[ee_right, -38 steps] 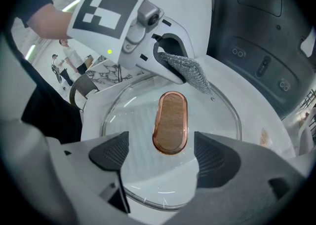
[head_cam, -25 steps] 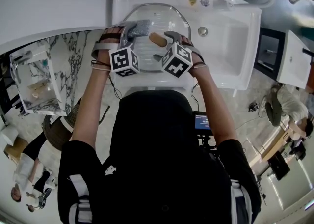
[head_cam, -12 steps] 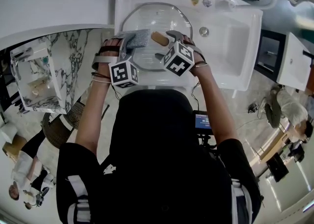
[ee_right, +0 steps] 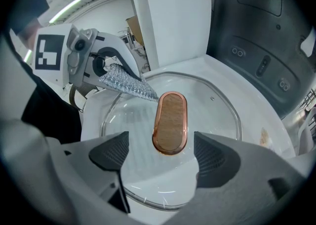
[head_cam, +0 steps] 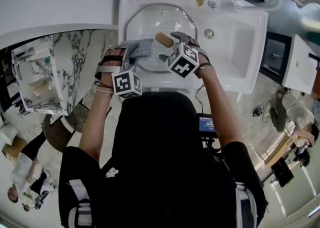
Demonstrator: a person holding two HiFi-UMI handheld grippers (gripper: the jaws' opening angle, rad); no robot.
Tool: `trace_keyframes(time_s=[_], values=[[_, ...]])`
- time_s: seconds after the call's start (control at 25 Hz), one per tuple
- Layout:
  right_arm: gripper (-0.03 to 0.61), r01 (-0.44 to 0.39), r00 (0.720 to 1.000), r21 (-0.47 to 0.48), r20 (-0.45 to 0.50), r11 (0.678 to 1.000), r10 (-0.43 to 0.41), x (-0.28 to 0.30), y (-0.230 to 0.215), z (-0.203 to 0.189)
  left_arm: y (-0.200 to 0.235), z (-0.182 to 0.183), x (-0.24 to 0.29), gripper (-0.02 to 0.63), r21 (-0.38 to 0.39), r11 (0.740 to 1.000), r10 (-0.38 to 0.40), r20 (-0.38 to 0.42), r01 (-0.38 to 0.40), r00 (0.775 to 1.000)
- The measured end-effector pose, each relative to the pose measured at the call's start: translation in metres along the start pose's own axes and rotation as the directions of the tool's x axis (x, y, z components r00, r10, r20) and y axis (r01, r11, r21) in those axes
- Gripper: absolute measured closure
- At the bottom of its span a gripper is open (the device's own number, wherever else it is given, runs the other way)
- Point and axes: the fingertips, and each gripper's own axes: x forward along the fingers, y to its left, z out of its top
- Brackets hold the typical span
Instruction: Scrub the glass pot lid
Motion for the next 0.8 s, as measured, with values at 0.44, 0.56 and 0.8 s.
trace_keyframes(time_s=[0.44,0.56,0.8], values=[[0.202,0.000,1.000,-0.001,0.001,1.000,0.000,0.000,-0.001,0.000,-0.002,-0.001,-0.001,0.541,-0.016,1.000,0.004,-0.008,-0.005,1.000],[0.202,-0.002,1.000,0.000,0.000,1.000,0.002,0.000,0.000,0.000,0.000,0.000,0.000,0.541,-0.026,1.000,0.011,-0.007,-0.012,1.000],[0.202,0.001,1.000,-0.002,-0.005,1.000,-0.001,0.000,0.001,0.000,0.007,0.001,0.004,0.541,-0.031,0.999,0.026,-0.005,-0.026,1.000]])
